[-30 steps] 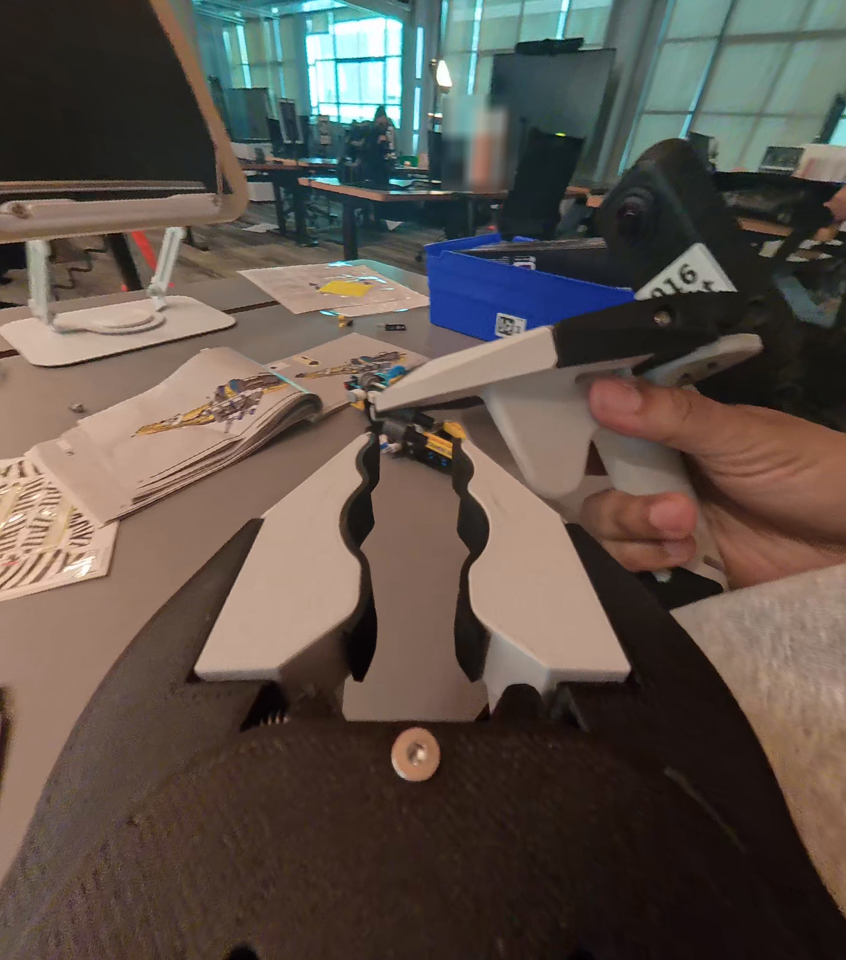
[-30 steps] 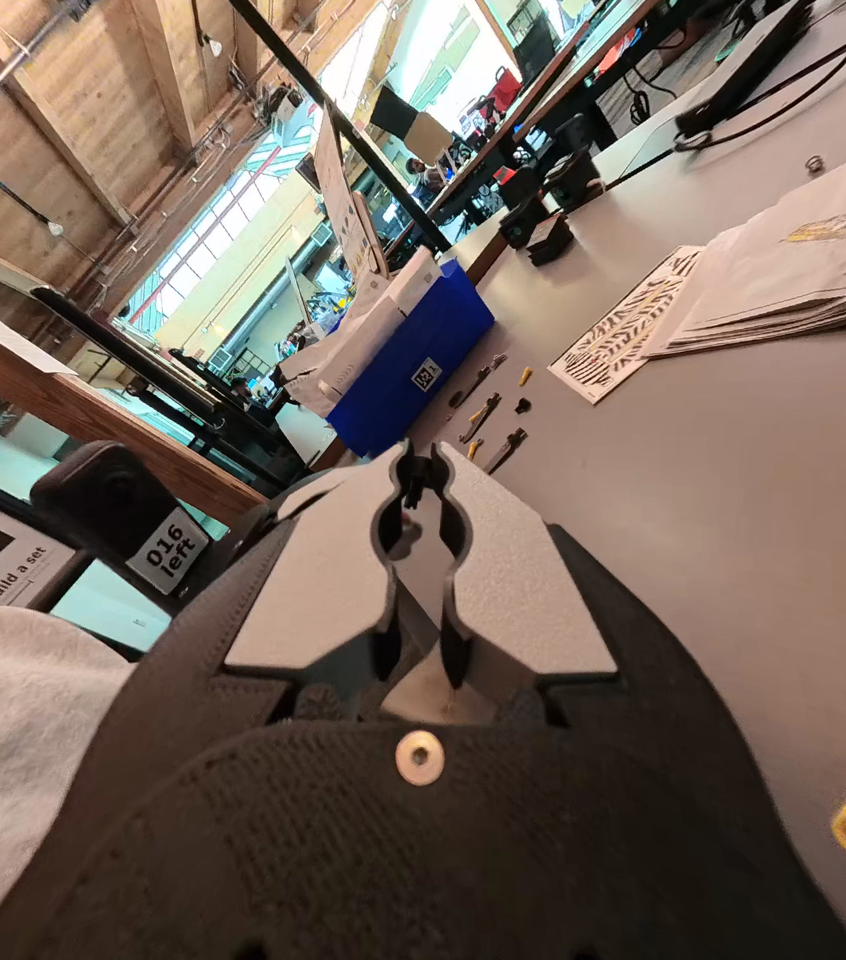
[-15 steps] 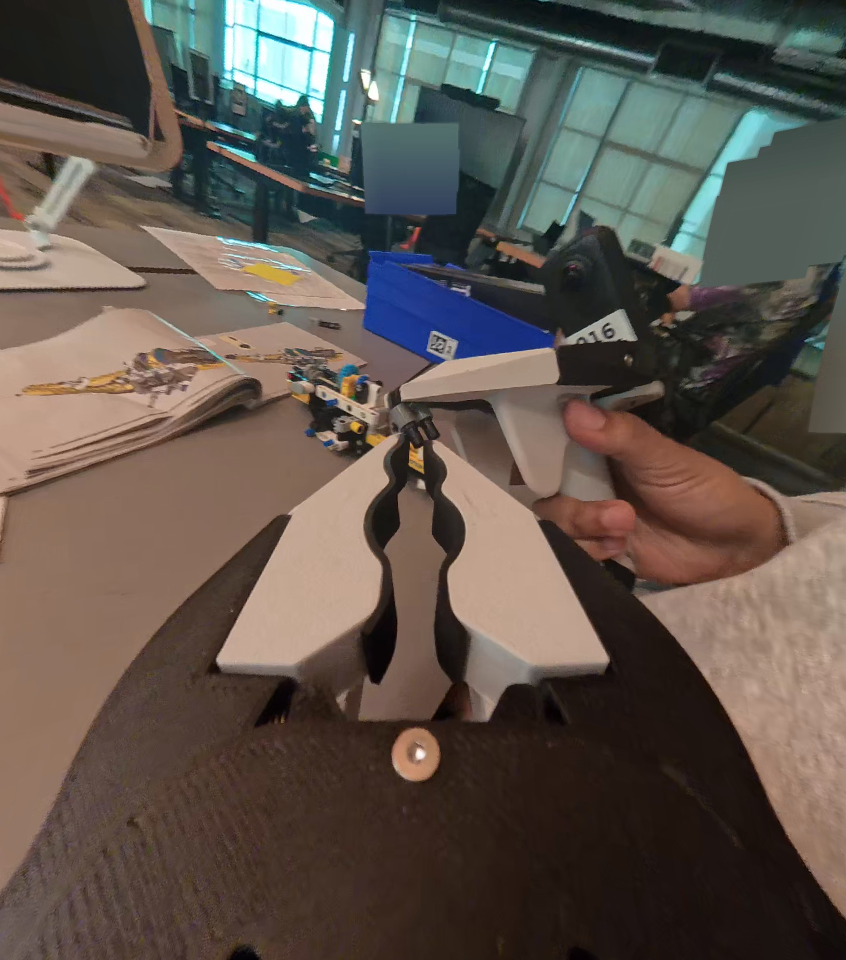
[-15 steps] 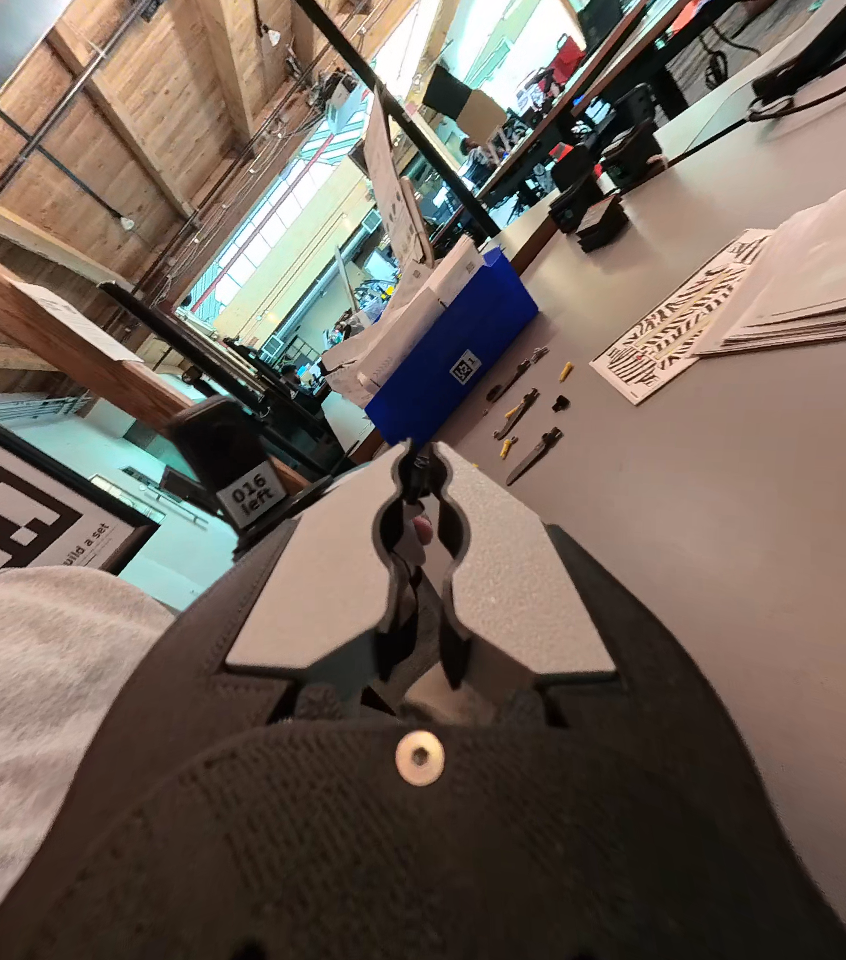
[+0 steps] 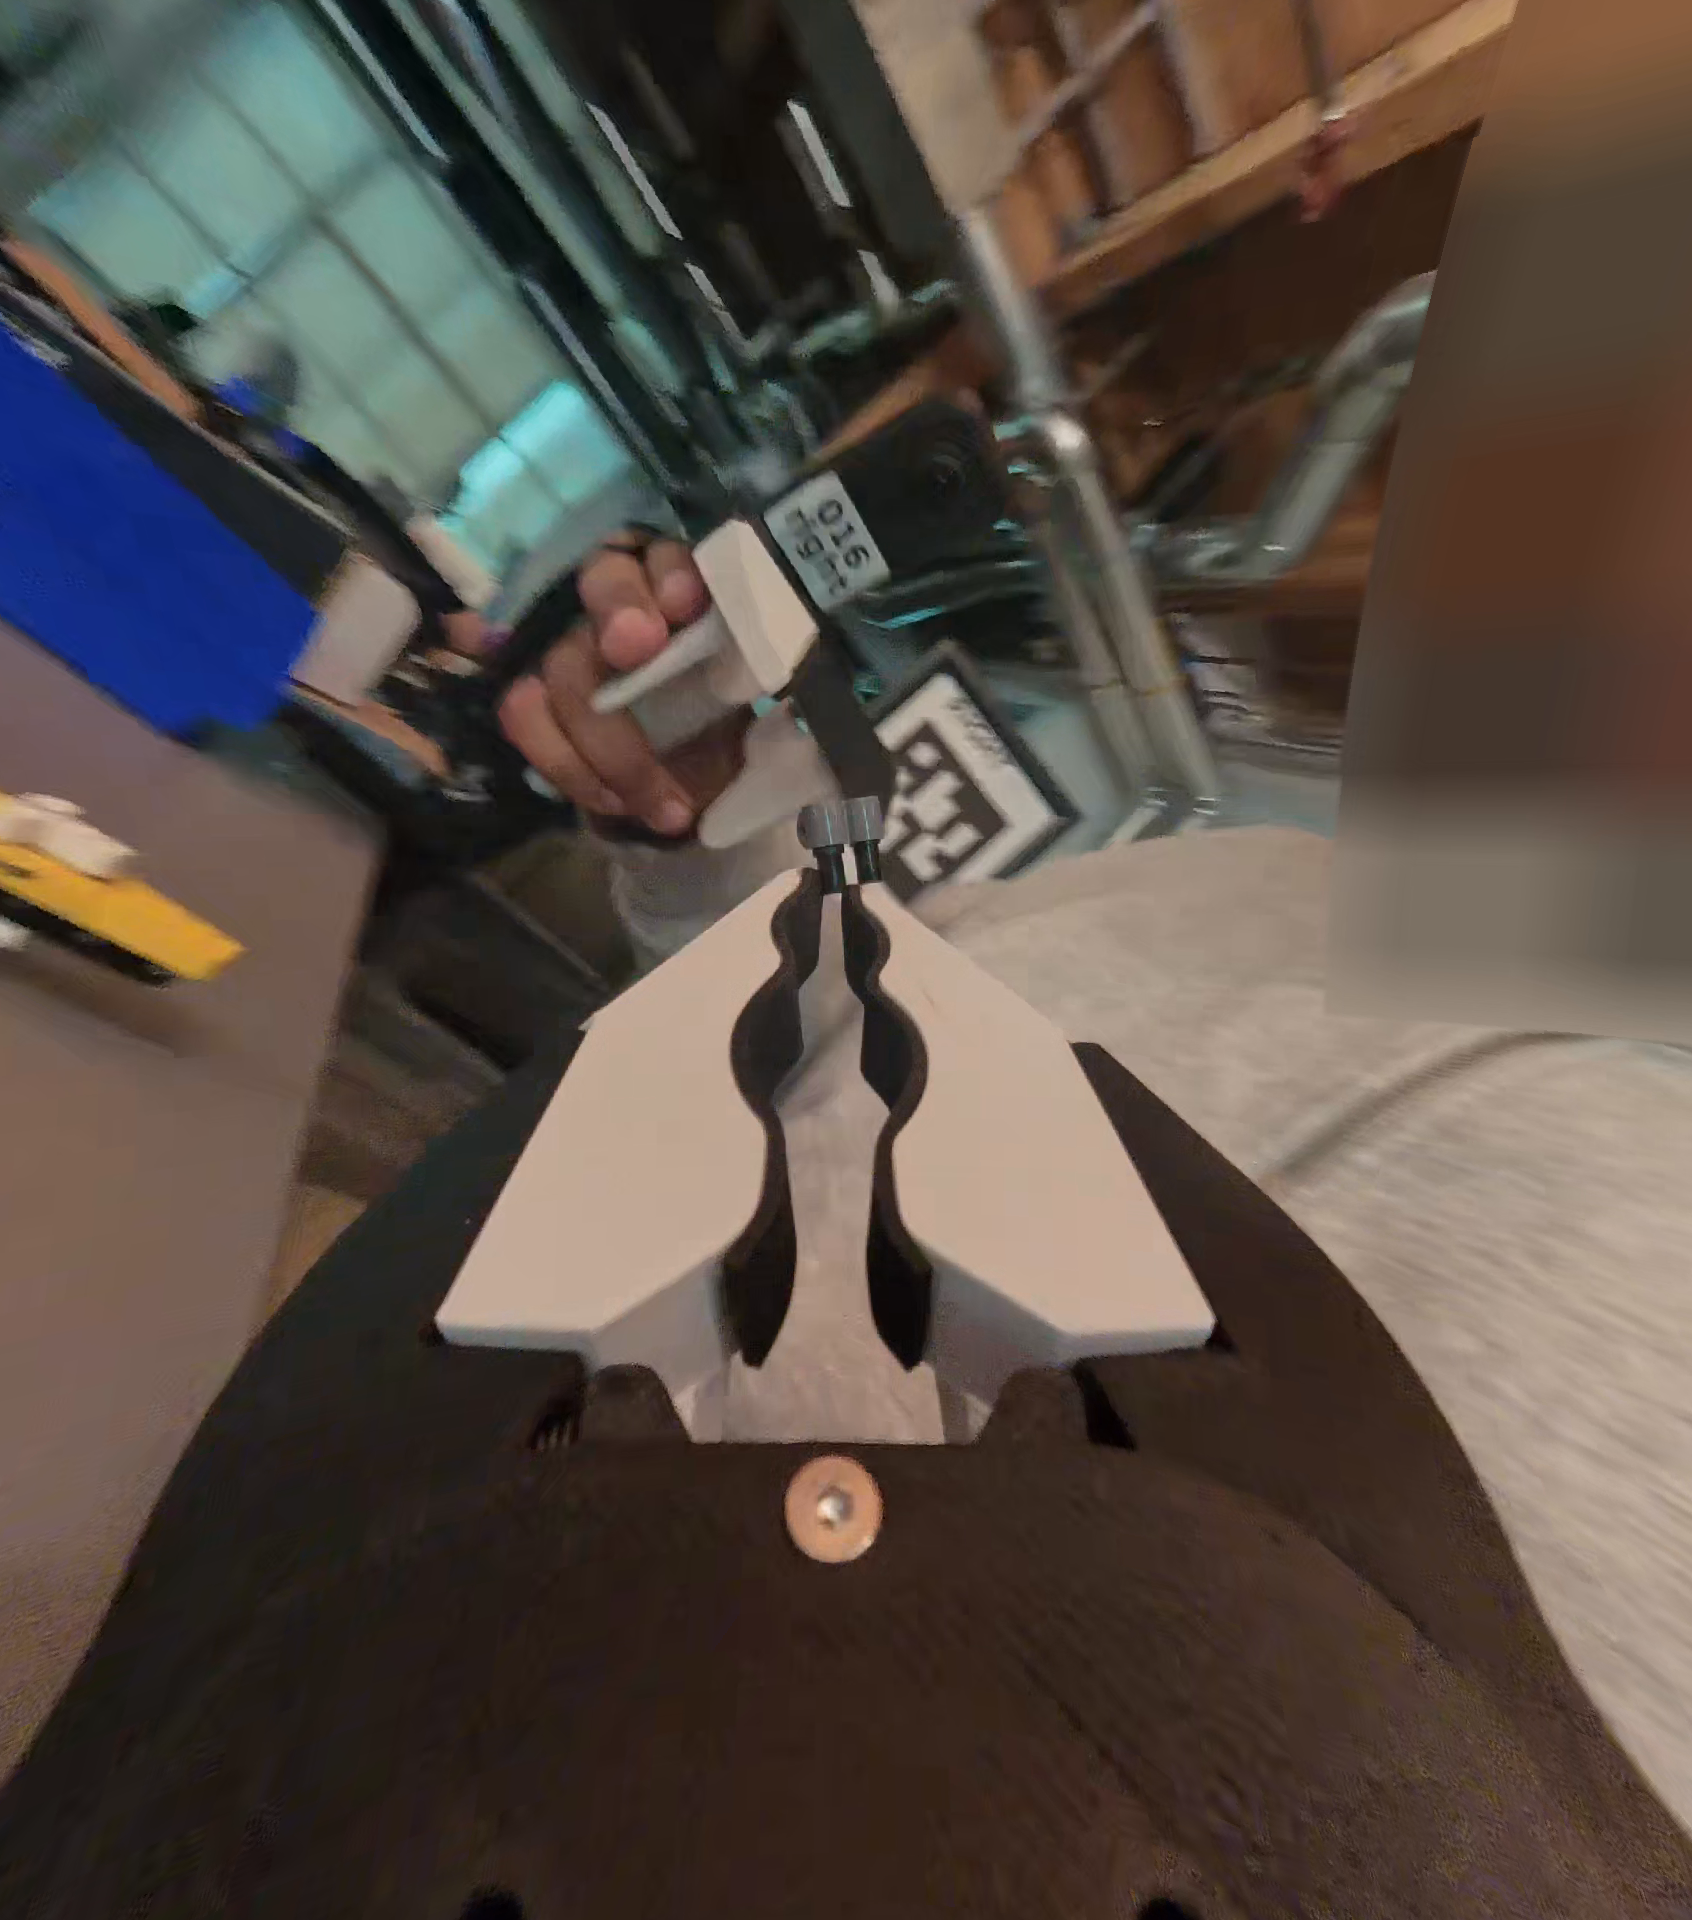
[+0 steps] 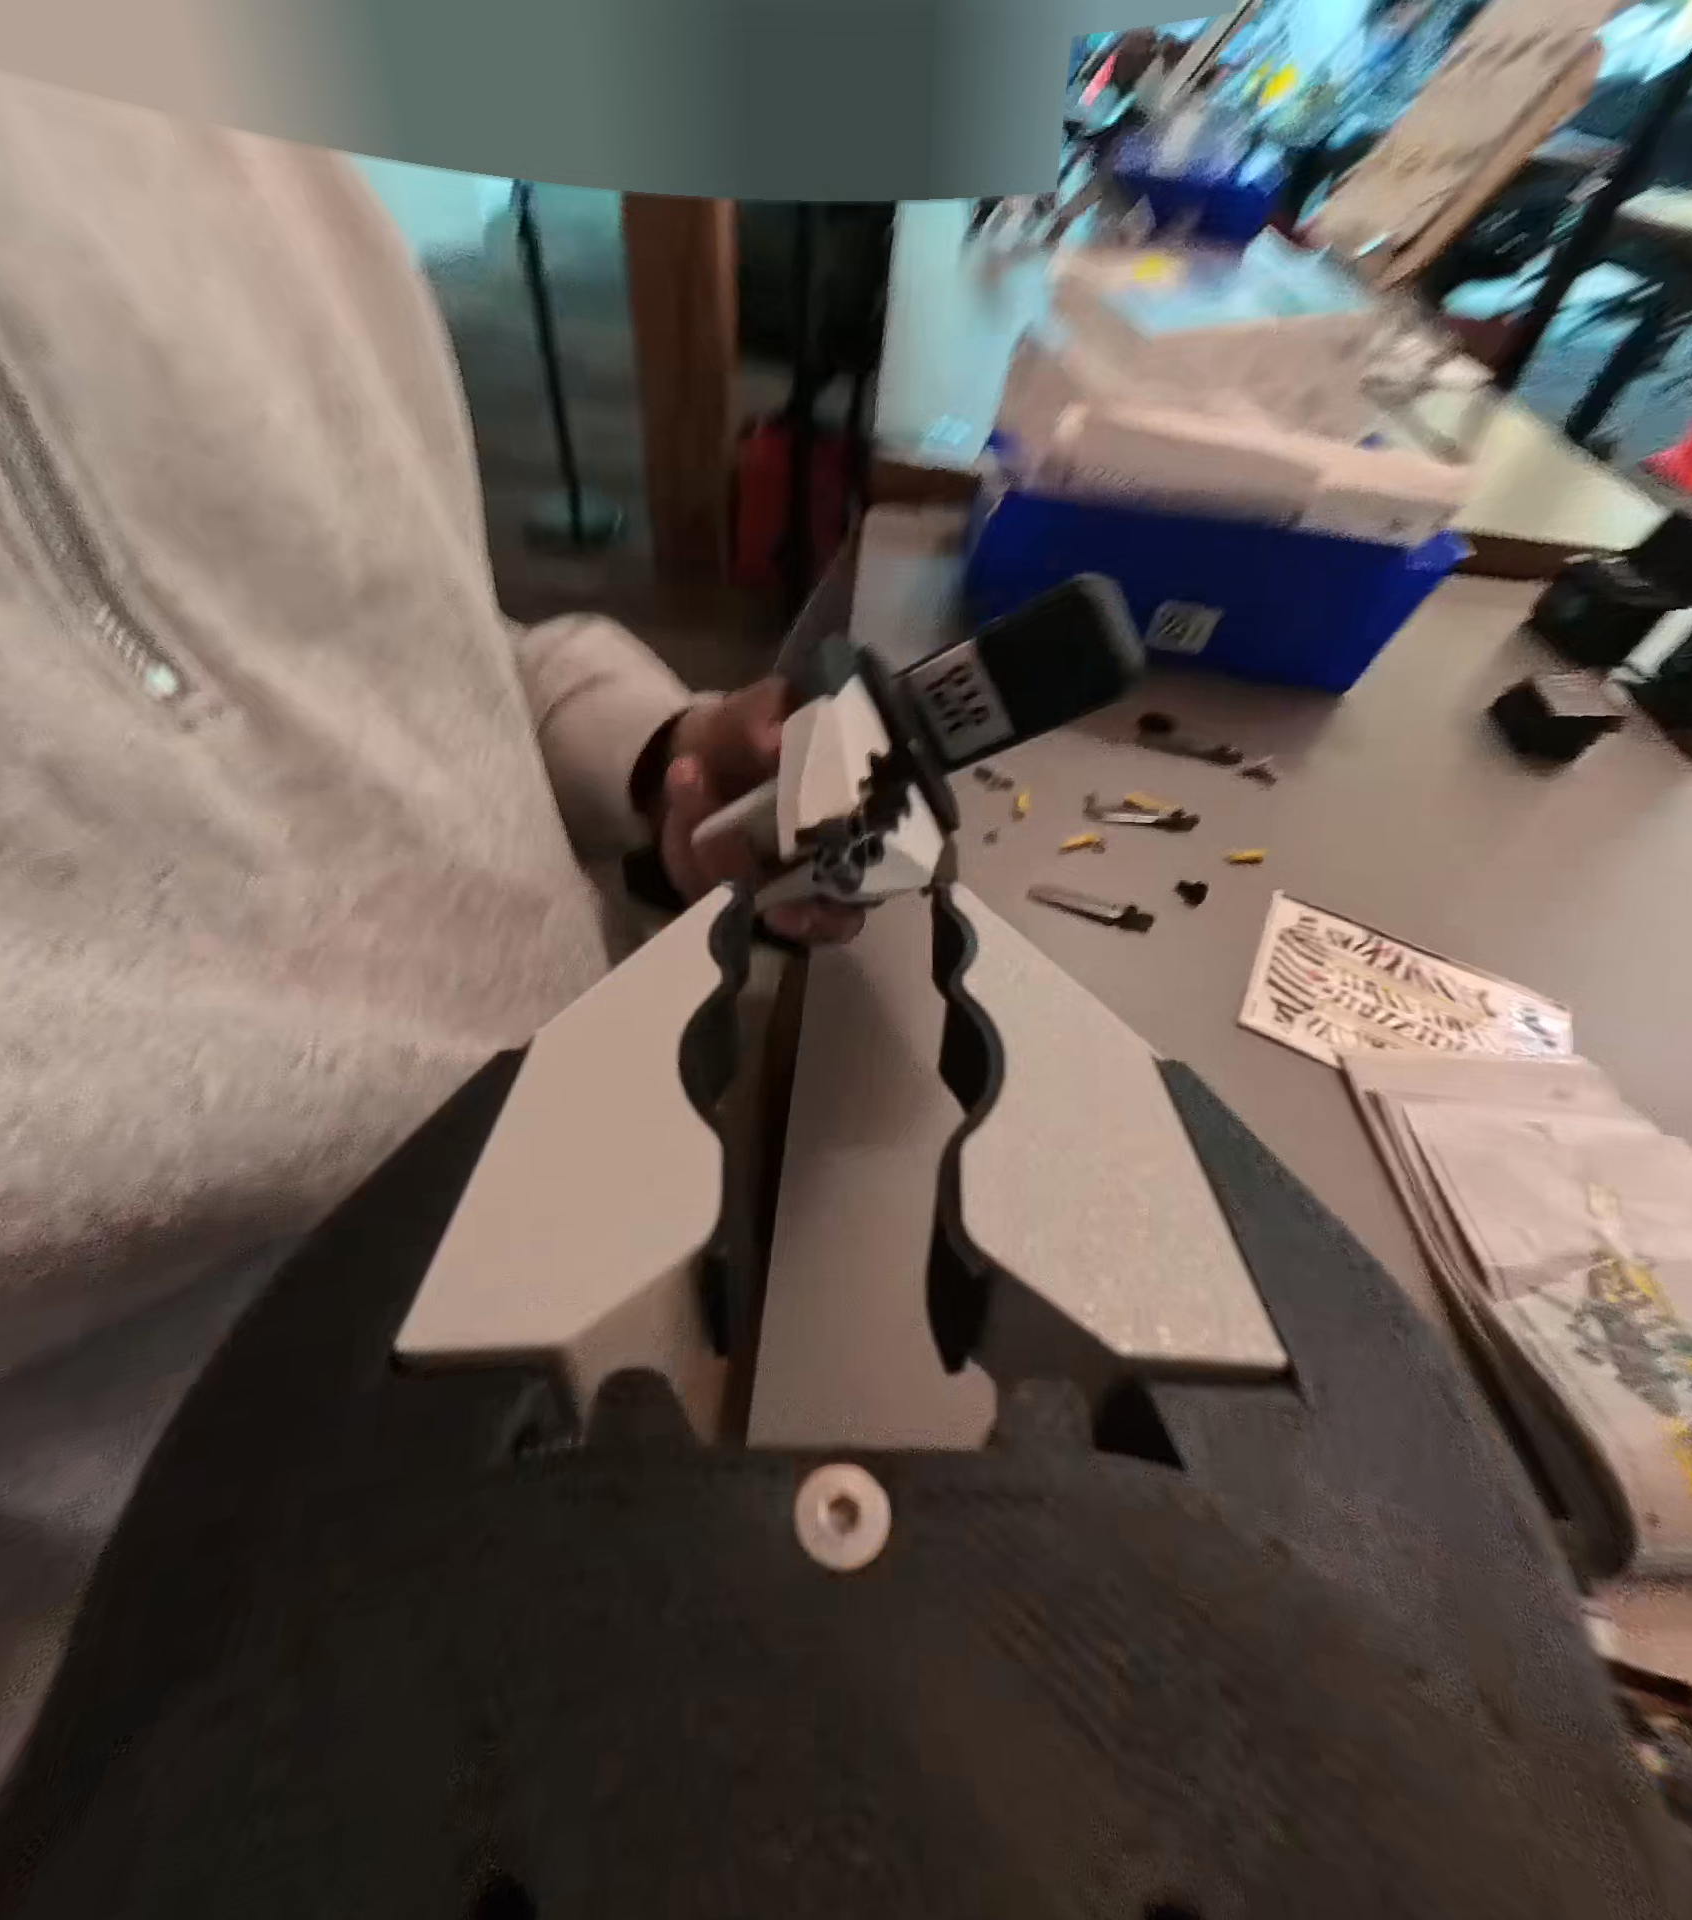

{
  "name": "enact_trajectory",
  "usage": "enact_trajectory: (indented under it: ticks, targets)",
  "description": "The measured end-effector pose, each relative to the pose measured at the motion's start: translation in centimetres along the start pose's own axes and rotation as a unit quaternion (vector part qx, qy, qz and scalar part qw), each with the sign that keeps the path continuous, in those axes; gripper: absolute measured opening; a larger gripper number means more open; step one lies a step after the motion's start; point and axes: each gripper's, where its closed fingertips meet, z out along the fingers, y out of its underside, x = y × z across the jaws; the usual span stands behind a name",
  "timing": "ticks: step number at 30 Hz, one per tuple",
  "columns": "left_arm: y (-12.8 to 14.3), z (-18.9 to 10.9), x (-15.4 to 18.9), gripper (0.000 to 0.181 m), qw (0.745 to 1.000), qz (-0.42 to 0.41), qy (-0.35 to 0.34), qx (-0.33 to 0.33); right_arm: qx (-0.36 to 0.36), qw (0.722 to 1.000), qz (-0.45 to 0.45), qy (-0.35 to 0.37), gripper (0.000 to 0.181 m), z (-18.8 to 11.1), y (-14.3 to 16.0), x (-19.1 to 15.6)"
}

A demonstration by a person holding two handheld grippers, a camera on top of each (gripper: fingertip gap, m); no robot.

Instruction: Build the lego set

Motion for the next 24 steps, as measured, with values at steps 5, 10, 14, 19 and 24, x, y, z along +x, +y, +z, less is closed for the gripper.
enact_trajectory:
  ticks: [5,10,14,19,24]
  targets:
    - [1.6,0.7,1.5,0.001,0.994,-0.071,0.076,-0.046,-0.152,0.977,-0.140,-0.046,0.031,0.8,0.6,-1.1]
    - [3.2,1.1,2.6,0.000,0.983,-0.098,0.125,-0.090,-0.218,0.939,-0.236,-0.119,0.027,1.4,-0.1,-3.3]
    - [4.1,1.2,3.7,0.000,0.976,-0.096,0.158,-0.117,-0.244,0.921,-0.245,-0.180,0.025,2.0,0.6,-5.2]
    - [4.1,0.7,4.5,0.000,0.967,-0.113,0.197,-0.116,-0.230,0.915,-0.258,-0.207,0.021,2.8,0.1,-6.3]
    - [4.1,0.5,4.8,0.000,0.961,-0.129,0.216,-0.118,-0.197,0.922,-0.241,-0.229,0.015,3.0,-1.0,-6.6]
